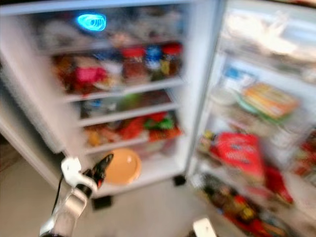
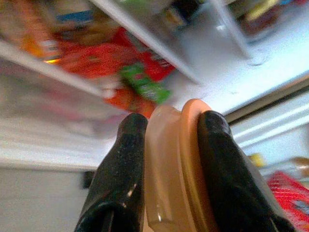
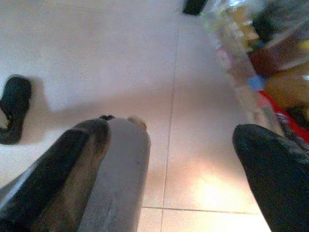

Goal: Restocking fridge

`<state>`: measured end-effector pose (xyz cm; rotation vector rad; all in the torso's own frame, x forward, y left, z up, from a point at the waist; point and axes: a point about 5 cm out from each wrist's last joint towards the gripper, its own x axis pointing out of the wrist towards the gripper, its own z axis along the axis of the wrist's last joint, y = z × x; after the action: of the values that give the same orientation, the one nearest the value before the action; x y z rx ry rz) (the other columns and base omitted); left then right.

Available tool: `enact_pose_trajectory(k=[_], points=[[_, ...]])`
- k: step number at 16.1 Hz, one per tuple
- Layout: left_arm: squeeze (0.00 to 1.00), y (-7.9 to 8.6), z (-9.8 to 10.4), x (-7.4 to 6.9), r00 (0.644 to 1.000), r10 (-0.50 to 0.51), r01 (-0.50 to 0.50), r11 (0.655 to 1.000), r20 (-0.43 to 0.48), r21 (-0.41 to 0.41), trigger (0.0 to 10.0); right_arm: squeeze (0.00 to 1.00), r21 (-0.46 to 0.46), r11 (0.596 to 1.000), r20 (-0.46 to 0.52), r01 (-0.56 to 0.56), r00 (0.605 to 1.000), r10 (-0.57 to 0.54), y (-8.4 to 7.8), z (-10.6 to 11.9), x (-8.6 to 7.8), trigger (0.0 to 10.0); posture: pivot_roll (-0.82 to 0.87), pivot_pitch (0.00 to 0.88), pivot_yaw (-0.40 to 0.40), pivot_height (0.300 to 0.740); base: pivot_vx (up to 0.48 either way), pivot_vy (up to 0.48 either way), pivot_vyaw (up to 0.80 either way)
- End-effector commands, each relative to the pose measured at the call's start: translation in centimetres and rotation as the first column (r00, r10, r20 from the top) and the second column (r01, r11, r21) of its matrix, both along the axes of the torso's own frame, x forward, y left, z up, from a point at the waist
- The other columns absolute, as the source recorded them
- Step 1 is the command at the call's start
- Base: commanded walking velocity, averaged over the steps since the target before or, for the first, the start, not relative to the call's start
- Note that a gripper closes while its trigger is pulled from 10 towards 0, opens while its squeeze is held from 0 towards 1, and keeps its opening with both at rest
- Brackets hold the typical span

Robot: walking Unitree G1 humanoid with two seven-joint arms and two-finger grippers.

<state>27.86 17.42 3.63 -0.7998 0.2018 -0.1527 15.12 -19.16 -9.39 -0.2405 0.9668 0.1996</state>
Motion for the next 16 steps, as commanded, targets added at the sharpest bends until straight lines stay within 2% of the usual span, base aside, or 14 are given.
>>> enact_pose_trajectory(k=[1,12,13,16], points=[[0.0,0.74,0.05,0.05,1.0,0.022,-0.022,1.0,-0.005,0.006,10.0,0.0,0.005,1.0,-0.025,-0.012,1.0,0.013,0.42,-0.25,-0.4,10.0,-0.04,0.044,0.019,0.665,0.39,0.0,0.0],[0.0,0.67,-0.13,0.0,1.0,0.023,-0.023,1.0,-0.007,0.004,10.0,0.0,0.004,0.999,-0.028,-0.045,0.999,0.045,0.5,-0.33,-0.7,10.0,-0.05,0.045,0.018,0.665,0.403,0.0,0.0],[0.0,0.66,-0.15,0.0,1.0,0.023,-0.023,1.0,-0.006,0.004,10.0,0.0,-0.005,0.999,-0.034,-0.048,0.998,0.048,0.43,-0.4,-0.86,10.0,-0.04,0.043,0.017,0.665,0.405,0.0,0.8],[0.0,0.56,-0.09,0.14,1.0,0.019,-0.019,1.0,-0.003,0.002,10.0,0.0,0.003,1.0,-0.041,-0.031,0.999,0.031,0.35,-0.45,-1.0,10.0,-0.05,0.046,0.017,0.665,0.389,0.0,0.0]])
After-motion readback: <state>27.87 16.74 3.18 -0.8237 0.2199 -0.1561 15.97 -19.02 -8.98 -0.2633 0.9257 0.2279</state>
